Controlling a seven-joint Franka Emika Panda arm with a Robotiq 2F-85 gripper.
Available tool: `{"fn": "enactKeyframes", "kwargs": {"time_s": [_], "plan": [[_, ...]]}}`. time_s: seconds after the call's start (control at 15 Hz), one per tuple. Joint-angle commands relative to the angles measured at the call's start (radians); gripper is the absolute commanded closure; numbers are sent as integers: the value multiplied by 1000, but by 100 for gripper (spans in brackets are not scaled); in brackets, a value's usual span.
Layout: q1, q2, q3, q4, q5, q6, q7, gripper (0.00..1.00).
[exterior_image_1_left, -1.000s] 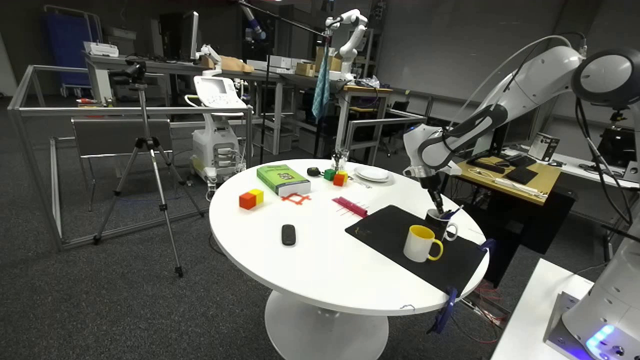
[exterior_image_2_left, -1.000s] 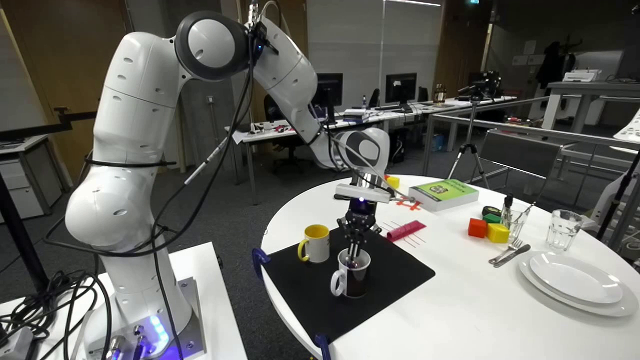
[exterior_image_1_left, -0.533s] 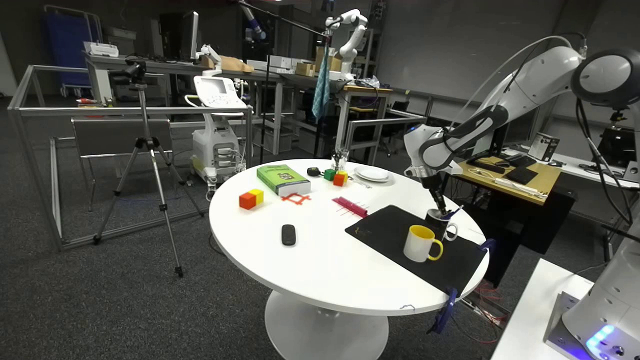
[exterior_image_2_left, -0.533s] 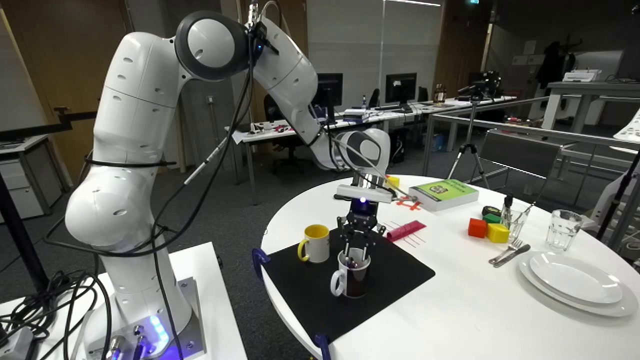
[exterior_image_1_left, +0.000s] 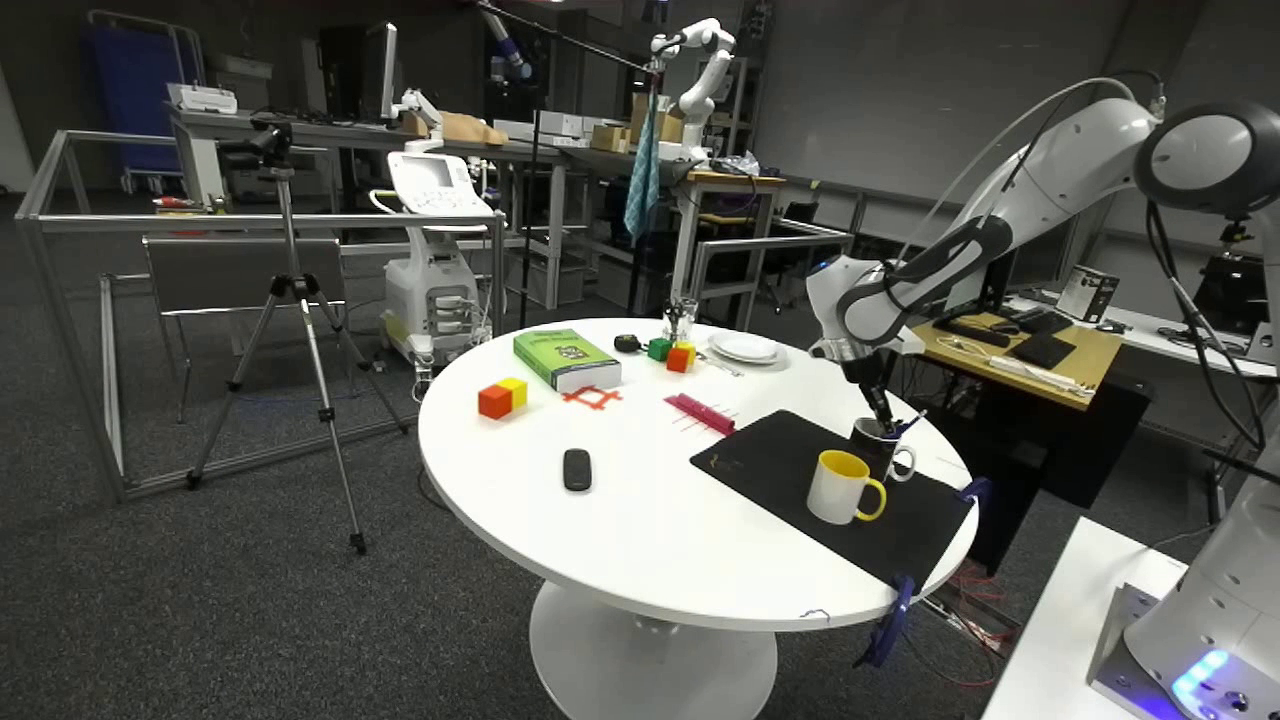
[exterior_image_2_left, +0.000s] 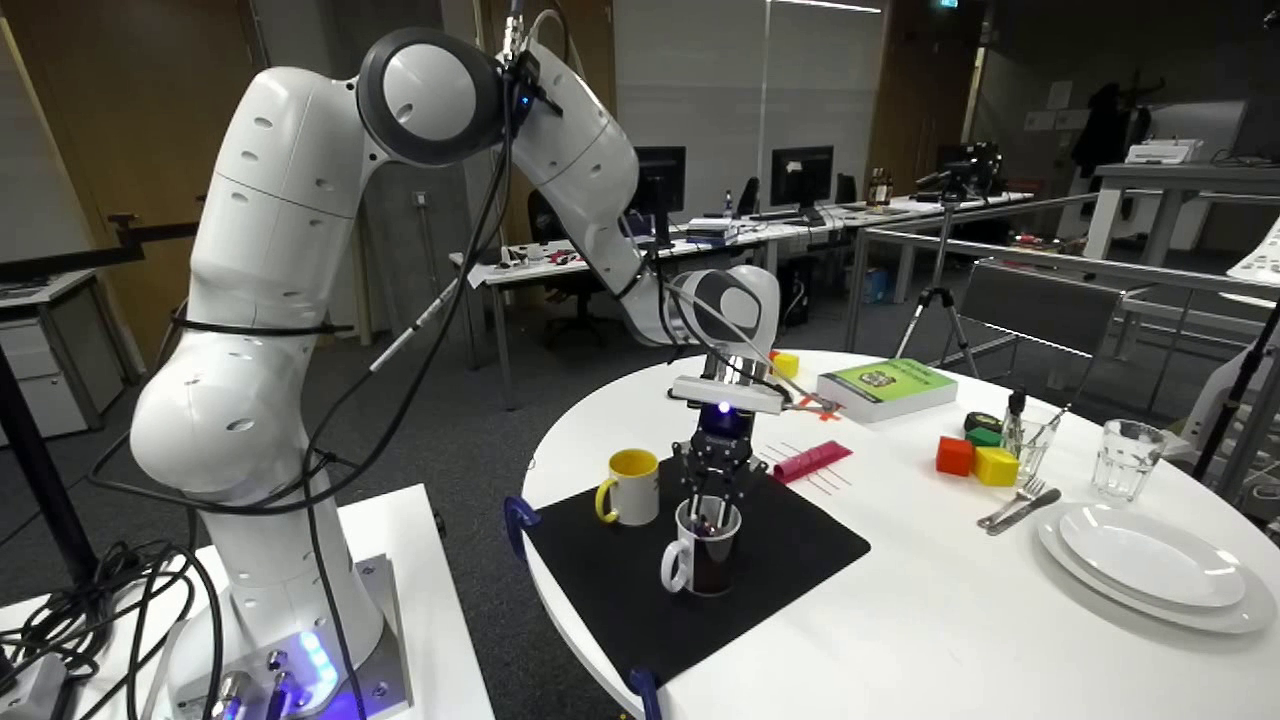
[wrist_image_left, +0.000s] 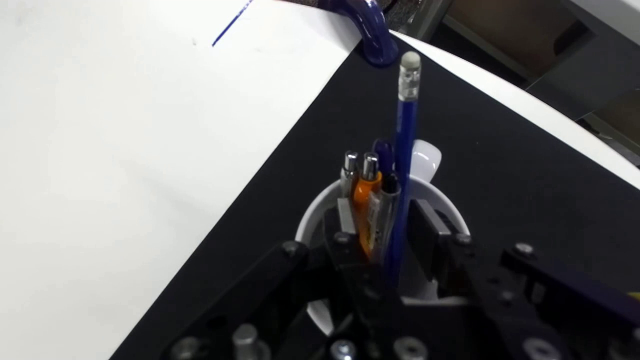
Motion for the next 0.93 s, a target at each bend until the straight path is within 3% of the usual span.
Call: {"fn": "enactKeyframes", "kwargs": {"time_s": [0.0, 0.27, 0.87], "plan": [[-14, 13, 11, 26, -25, -37, 9, 88], [-14, 14, 11, 28, -27, -41, 11, 99], [-16, -11, 16, 57, -11, -80, 2, 97]]}}
